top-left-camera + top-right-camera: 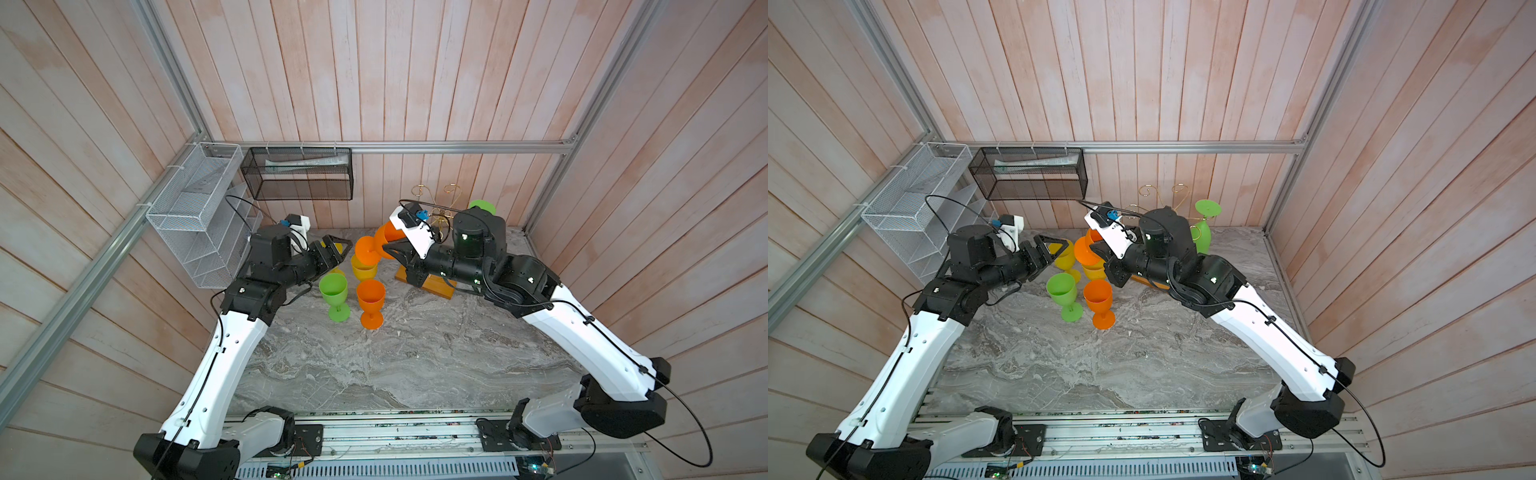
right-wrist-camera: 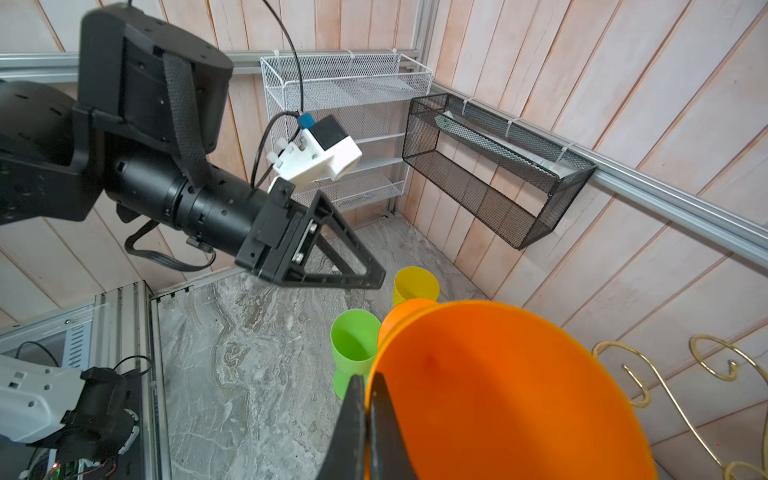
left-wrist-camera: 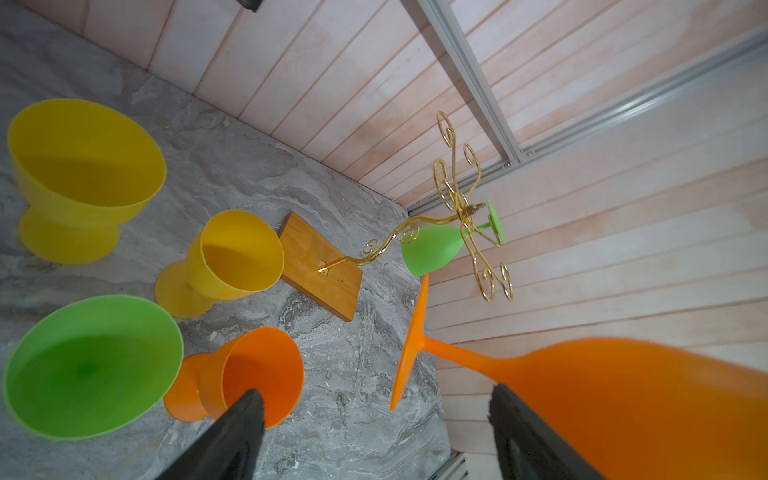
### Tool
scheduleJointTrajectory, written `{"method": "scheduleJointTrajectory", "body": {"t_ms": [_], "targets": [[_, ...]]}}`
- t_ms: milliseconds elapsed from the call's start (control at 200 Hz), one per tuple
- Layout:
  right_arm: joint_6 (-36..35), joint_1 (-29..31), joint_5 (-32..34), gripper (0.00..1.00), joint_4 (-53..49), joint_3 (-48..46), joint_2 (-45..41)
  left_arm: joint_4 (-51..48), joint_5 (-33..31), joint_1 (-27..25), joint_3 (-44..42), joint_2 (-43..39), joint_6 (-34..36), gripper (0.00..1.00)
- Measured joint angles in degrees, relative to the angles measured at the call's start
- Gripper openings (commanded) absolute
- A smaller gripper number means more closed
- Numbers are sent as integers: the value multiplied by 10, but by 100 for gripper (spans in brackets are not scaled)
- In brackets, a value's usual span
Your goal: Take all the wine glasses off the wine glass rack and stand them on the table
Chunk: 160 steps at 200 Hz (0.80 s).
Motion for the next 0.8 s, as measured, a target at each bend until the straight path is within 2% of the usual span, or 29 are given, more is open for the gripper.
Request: {"method": "scheduleJointTrajectory", "body": {"t_ms": [200,385,560,800], "targets": [[0,49,30,0,-1,-50,-31,-66,-78,16,41,36,56,100],[0,88,46,0,1,-84,-29,-85,-107,35,80,56,88,100],[0,117,50,0,16,-108,6,-89,-119,48,123,76,107,100],[-1,144,56,0,28,-116,101,-99,-134,51,156,104,122,100]]}}
